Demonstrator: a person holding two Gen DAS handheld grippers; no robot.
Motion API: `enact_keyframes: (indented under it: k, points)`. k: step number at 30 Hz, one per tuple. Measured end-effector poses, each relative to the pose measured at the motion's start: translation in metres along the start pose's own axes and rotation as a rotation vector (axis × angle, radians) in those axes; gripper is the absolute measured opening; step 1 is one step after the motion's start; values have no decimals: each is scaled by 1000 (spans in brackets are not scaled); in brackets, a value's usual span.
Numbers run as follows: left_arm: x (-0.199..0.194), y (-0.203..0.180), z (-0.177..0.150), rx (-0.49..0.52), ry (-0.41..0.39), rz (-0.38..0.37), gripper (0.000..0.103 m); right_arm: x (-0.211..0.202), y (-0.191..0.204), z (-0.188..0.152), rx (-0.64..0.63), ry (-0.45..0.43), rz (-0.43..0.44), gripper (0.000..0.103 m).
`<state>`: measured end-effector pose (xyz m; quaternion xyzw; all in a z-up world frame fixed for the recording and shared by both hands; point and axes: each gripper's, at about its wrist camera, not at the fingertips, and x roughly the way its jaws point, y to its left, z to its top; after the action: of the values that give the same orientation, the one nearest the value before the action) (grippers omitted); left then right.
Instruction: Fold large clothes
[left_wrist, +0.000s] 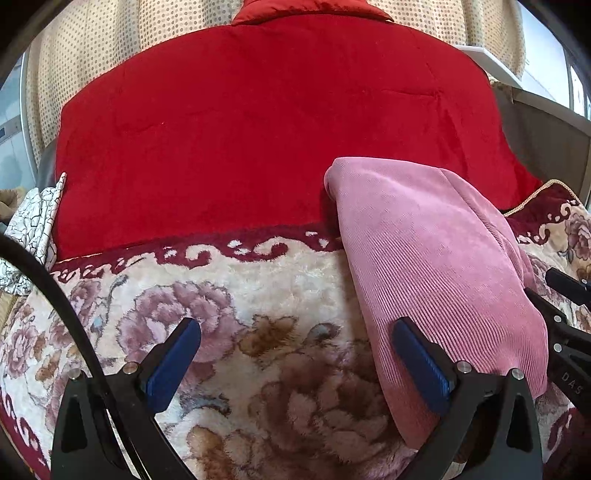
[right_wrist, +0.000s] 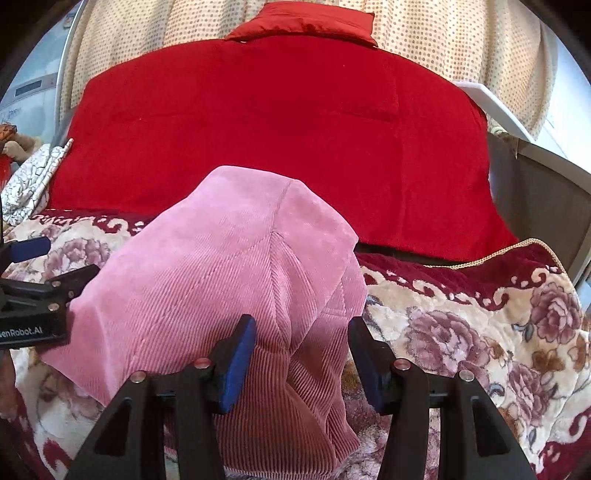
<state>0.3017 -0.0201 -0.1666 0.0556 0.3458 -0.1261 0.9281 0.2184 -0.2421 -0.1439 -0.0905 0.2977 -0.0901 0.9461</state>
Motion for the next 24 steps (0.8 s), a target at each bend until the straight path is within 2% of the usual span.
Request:
enact_keyframes:
  k: [24]
  points:
    - [3, 1, -1, -10, 10, -6, 103, 1, 9, -2, -35, -7, -36, 56]
